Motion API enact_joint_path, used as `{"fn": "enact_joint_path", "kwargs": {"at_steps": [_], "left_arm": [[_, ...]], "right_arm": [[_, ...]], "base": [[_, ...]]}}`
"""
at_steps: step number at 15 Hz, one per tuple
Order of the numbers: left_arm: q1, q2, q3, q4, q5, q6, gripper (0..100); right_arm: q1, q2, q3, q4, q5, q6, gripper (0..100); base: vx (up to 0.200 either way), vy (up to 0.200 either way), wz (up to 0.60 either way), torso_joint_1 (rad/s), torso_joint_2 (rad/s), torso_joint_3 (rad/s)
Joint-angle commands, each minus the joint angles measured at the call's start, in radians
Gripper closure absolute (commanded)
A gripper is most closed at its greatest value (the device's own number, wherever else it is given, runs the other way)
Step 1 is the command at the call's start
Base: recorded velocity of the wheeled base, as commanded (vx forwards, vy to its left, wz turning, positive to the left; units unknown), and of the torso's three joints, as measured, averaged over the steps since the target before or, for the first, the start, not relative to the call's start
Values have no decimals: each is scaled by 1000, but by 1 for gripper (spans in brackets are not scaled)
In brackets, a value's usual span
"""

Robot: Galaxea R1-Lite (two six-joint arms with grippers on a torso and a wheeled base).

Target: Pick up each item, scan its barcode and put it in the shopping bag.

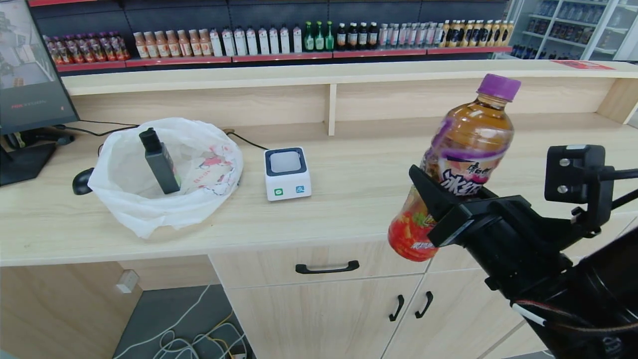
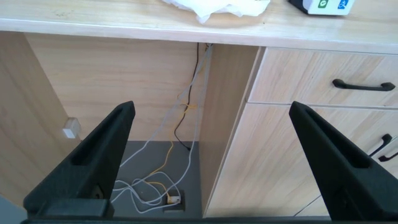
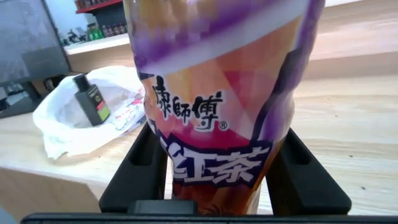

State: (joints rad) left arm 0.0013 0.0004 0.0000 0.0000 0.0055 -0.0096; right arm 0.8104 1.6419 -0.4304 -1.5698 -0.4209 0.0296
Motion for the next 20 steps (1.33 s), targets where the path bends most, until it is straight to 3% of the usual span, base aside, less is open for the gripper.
{"fn": "enact_joint_path", "kwargs": {"at_steps": [1, 11, 20], "left_arm": [[0, 0, 0, 0, 1, 3, 0], [0, 0, 0, 0, 1, -7, 0], [0, 0, 0, 0, 1, -10, 0]], "right_arm": [[-28, 6, 12, -1, 2, 3, 100], [-128, -2, -103, -1, 10, -30, 100], [-129, 12, -123, -1, 10, -33, 100]], "base": [[0, 0, 0, 0, 0, 0], [0, 0, 0, 0, 0, 0], [0, 200, 0, 5, 3, 3]]}}
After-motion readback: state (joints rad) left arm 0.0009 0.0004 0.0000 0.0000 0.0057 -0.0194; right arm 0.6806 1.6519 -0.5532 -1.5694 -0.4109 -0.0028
